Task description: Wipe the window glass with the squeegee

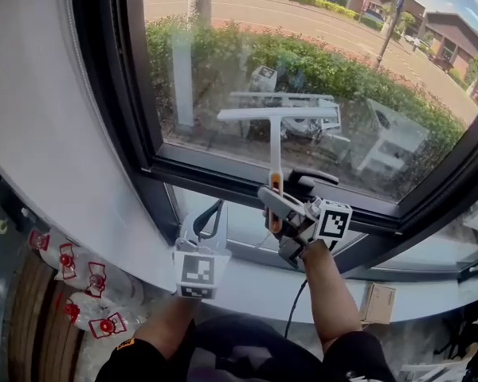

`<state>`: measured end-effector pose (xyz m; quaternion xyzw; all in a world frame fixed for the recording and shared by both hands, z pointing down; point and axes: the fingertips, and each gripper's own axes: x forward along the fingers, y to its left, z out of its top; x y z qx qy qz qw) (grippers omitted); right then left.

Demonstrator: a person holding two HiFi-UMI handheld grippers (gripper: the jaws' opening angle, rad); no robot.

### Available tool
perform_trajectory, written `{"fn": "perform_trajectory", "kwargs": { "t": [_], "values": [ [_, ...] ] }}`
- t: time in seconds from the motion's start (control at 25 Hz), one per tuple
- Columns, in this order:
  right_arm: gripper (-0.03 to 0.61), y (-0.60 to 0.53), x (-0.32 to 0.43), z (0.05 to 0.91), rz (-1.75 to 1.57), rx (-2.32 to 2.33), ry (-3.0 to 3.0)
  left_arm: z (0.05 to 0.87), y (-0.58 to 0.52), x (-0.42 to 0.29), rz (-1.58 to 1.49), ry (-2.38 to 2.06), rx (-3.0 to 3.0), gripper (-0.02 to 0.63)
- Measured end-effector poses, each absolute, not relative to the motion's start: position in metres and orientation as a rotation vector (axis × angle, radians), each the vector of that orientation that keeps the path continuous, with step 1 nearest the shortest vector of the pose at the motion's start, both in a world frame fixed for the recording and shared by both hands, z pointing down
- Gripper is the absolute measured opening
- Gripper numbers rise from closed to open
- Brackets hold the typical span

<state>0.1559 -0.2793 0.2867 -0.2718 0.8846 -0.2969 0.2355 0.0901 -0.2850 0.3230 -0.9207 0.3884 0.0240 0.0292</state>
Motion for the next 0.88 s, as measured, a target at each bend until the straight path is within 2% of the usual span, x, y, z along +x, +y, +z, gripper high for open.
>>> {"fn": "perform_trajectory", "kwargs": {
  "t": [0.4,0.88],
  "values": [
    [0.029,-0.258,0.164,0.294,-0.739,-0.835,2.503,0.325,-0.275,0.101,0.045,1.178,-2.823,0.011],
    [0.029,-0.233,0.191,0.194,-0.443,-0.787,2.613,0.283,-0.262,0.128,0.161,1.134,-2.736,0.011]
  ]
}}
